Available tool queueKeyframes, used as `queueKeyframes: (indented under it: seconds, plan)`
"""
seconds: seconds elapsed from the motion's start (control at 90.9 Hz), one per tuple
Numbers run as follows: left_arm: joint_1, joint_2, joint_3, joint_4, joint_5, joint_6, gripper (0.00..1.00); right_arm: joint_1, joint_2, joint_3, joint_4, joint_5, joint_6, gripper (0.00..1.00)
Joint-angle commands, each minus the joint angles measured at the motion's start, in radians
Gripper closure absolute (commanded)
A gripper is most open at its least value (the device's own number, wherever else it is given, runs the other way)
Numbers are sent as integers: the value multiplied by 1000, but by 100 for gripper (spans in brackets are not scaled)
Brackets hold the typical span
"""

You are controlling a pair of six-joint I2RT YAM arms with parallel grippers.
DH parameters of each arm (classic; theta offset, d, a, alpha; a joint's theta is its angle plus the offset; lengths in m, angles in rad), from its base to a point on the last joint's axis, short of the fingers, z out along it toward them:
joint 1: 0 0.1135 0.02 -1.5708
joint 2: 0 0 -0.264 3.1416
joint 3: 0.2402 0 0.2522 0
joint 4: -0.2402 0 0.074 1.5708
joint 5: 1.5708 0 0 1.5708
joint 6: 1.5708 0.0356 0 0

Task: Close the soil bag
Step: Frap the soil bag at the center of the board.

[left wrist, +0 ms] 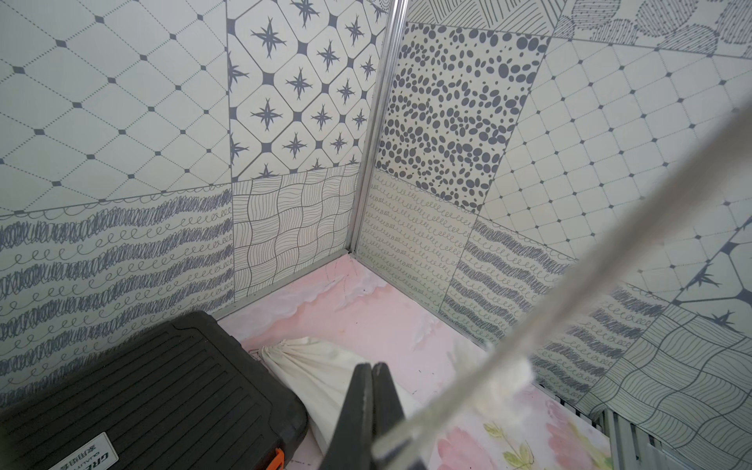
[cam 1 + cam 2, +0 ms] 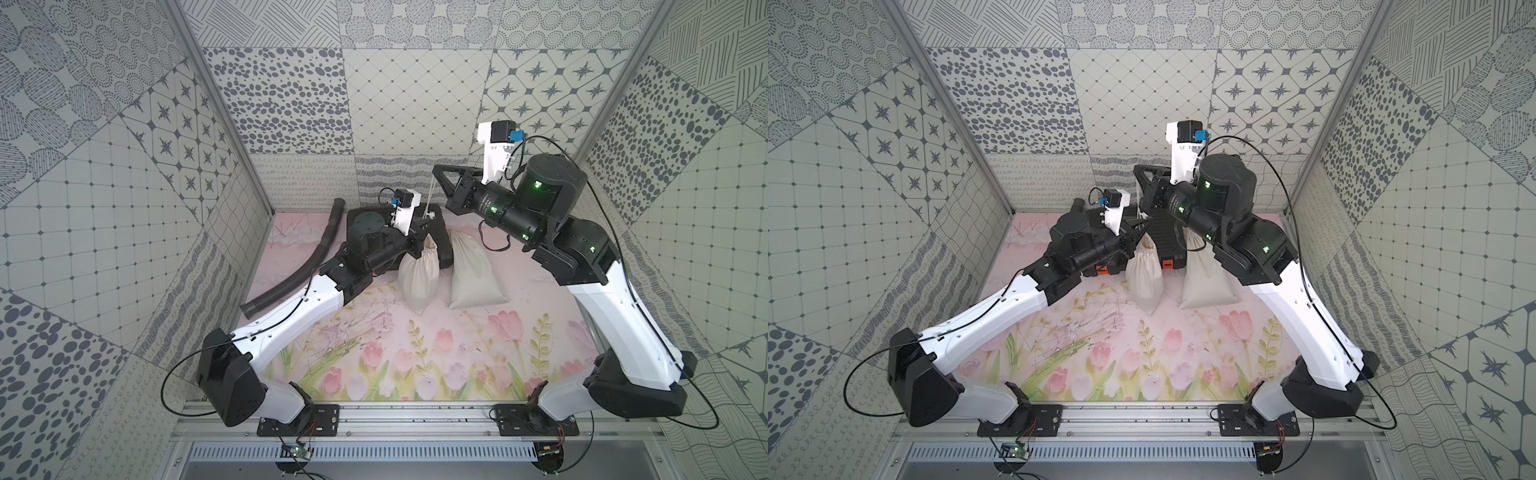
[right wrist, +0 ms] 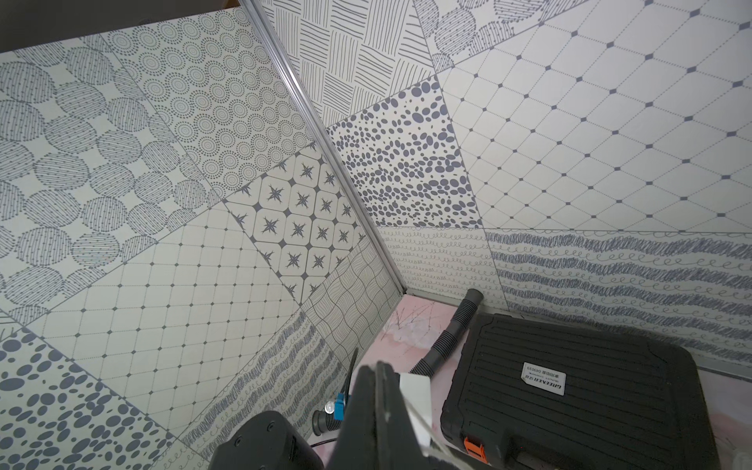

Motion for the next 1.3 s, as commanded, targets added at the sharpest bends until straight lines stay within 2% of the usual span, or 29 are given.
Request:
queueKeyframes:
  seconds: [0.0,0.352,0.44,0.506,0.583,0.649,0.781,0.913,1.023,1.188,1.287]
  plan:
    - [5,43,-26,-20,11,-44,100,11,-17,130,249,9,-21,100]
    - [2,107,-46,-19,-3,-27,100,12,18,198,243,10,-30,100]
    - [0,117,-48,-14,-24,-19,88,11,14,194,237,11,-29,100]
    - [-1,129,-39,-25,-31,-9,94,11,15,195,238,11,-28,100]
    - [-4,138,-33,-37,-40,-1,92,12,14,197,237,9,-26,100]
    - [-3,142,-36,-31,-43,0,100,10,13,195,234,8,-22,100]
    - [-4,163,-25,-52,-22,8,100,11,3,186,233,15,-9,100]
    - [-5,189,-34,-63,32,-1,100,11,21,244,233,16,-11,100]
    - [-21,206,-51,-69,38,-6,91,11,44,299,232,15,-27,100]
    - [-38,233,-73,-114,34,11,89,10,67,345,232,23,-48,100]
    - [-41,227,-99,-118,23,8,98,10,69,345,233,28,-53,100]
